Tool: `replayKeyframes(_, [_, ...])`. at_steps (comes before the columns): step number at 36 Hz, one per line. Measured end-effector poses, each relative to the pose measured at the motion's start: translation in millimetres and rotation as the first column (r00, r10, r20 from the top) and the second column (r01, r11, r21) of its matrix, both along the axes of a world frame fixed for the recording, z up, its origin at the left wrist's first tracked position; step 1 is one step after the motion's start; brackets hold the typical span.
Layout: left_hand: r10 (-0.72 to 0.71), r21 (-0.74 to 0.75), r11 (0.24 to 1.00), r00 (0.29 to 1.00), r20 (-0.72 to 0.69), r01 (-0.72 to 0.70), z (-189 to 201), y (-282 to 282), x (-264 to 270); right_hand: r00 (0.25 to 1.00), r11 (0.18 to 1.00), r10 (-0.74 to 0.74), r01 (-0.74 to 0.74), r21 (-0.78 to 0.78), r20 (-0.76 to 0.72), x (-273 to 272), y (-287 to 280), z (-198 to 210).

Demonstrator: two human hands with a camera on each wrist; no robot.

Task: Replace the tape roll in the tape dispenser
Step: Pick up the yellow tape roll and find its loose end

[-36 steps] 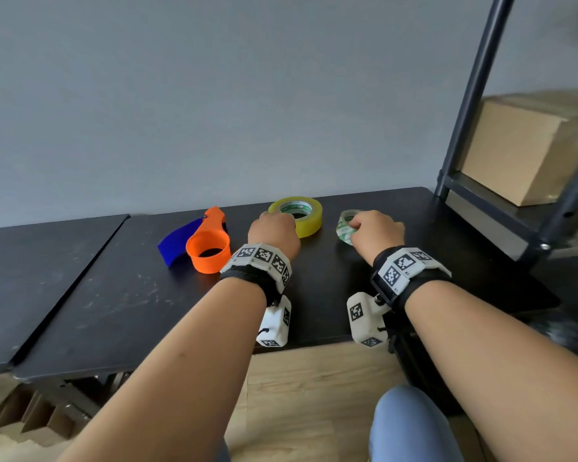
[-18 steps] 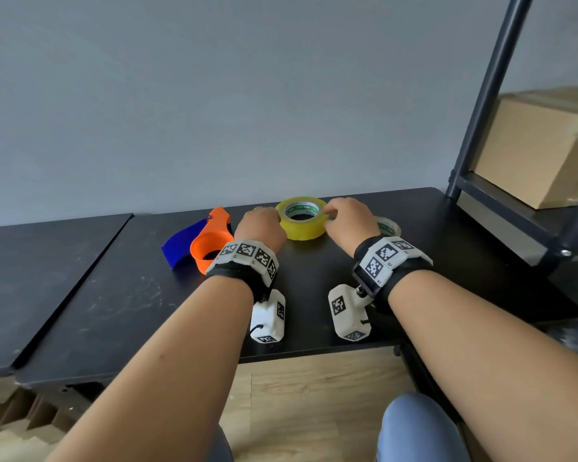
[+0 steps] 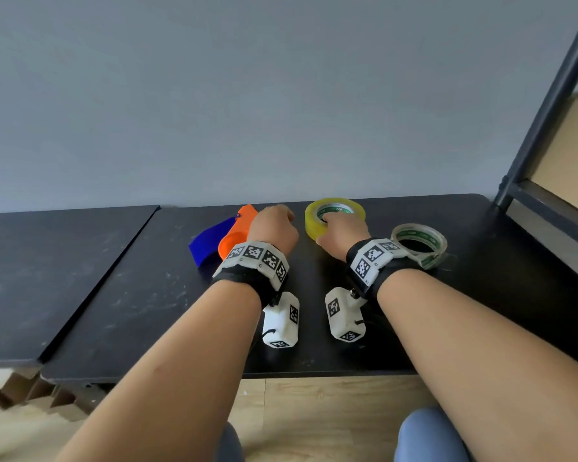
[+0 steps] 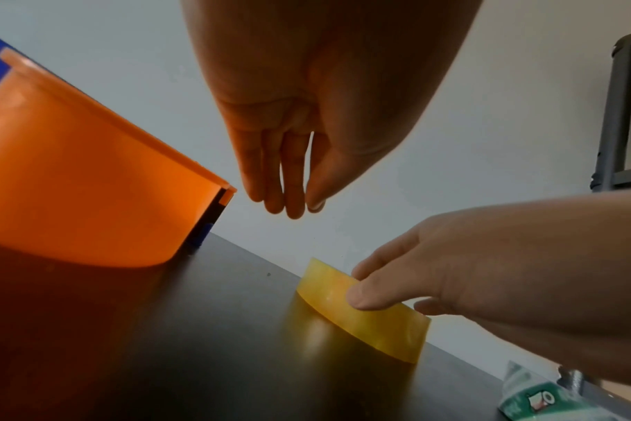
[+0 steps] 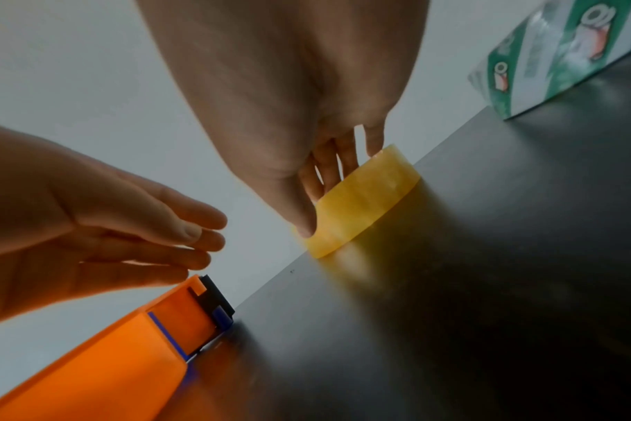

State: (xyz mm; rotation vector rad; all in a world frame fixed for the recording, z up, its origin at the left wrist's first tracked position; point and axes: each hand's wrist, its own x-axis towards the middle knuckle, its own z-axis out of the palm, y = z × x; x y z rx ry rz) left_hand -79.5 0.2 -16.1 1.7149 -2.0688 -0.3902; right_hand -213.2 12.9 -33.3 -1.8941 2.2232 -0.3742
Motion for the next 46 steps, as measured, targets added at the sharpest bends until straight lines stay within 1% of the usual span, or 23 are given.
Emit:
replayKeyframes(3, [-0.003, 0.003, 1.000, 1.000, -0.025, 0.003, -1, 1, 2, 0.998, 1.000, -0.024, 0.023, -0.015, -0.058, 1, 0, 0])
replayKeyframes(8, [0.001, 0.024, 1.000, 0.999, -0.047, 0.000, -2, 6, 2, 0.998, 0.998, -0.057, 0.058, 0.025, -0.034, 1, 7, -1])
replayKeyframes(13, [-0.004, 0.053, 0.999, 0.997, -0.072, 0.008, 2, 17, 4, 0.993, 0.997, -0.079, 0.080, -0.007, 0.090, 2, 24, 2])
replayKeyframes(16, [-0.015, 0.047, 0.999, 0.991, -0.133, 0.022, 2, 25, 5, 0.966, 0.993, -0.098, 0.111, -0.041, 0.239, 3, 36, 9])
replayKeyframes(18, [-0.026, 0.026, 0.999, 0.983, -0.184, 0.031, 2, 30, 5, 0.913, 0.987, -0.098, 0.141, -0.080, 0.396, 3, 44, 14])
replayKeyframes(20, [-0.043, 0.010, 0.999, 0.967, -0.250, 0.047, 2, 34, 4, 0.828, 0.980, -0.063, 0.157, -0.123, 0.557, 3, 54, 19])
replayKeyframes(22, [-0.041, 0.021, 0.998, 0.944, -0.327, 0.051, 1, 36, 2, 0.734, 0.971, -0.024, 0.178, -0.158, 0.679, 3, 63, 24])
replayKeyframes(25, [-0.002, 0.063, 0.997, 0.895, -0.446, 0.033, 0, 42, 0, 0.570, 0.960, 0.017, 0.221, -0.173, 0.822, 0, 77, 25])
replayKeyframes(27, [0.022, 0.093, 0.995, 0.856, -0.517, 0.030, 2, 47, -3, 0.491, 0.958, 0.025, 0.237, -0.161, 0.871, -1, 84, 23])
replayKeyframes(30, [0.035, 0.109, 0.993, 0.790, -0.613, 0.041, 7, 55, -6, 0.440, 0.960, 0.017, 0.243, -0.138, 0.898, 2, 93, 20])
replayKeyframes(33, [0.004, 0.082, 0.995, 0.771, -0.637, 0.063, 8, 60, -3, 0.391, 0.960, 0.011, 0.253, -0.119, 0.921, 7, 99, 19])
replayKeyframes(35, [-0.015, 0.079, 0.993, 0.745, -0.667, 0.091, 7, 63, -1, 0.360, 0.961, -0.003, 0.258, -0.096, 0.933, 8, 101, 18])
replayKeyframes(38, [-0.020, 0.120, 0.980, 0.679, -0.734, 0.158, 6, 67, 0, 0.322, 0.967, -0.032, 0.250, -0.052, 0.946, 10, 103, 17])
replayKeyframes(39, [-0.023, 0.127, 0.976, 0.667, -0.744, 0.175, 6, 69, 1, 0.306, 0.966, -0.046, 0.255, -0.036, 0.951, 10, 103, 17])
replayKeyframes(42, [-0.045, 0.113, 0.974, 0.654, -0.755, 0.198, 5, 72, 1, 0.263, 0.963, -0.063, 0.268, -0.010, 0.963, 9, 102, 16])
replayKeyframes(46, [-0.077, 0.082, 0.975, 0.655, -0.752, 0.209, 3, 73, -1, 0.277, 0.963, -0.071, 0.270, -0.007, 0.958, 9, 102, 20])
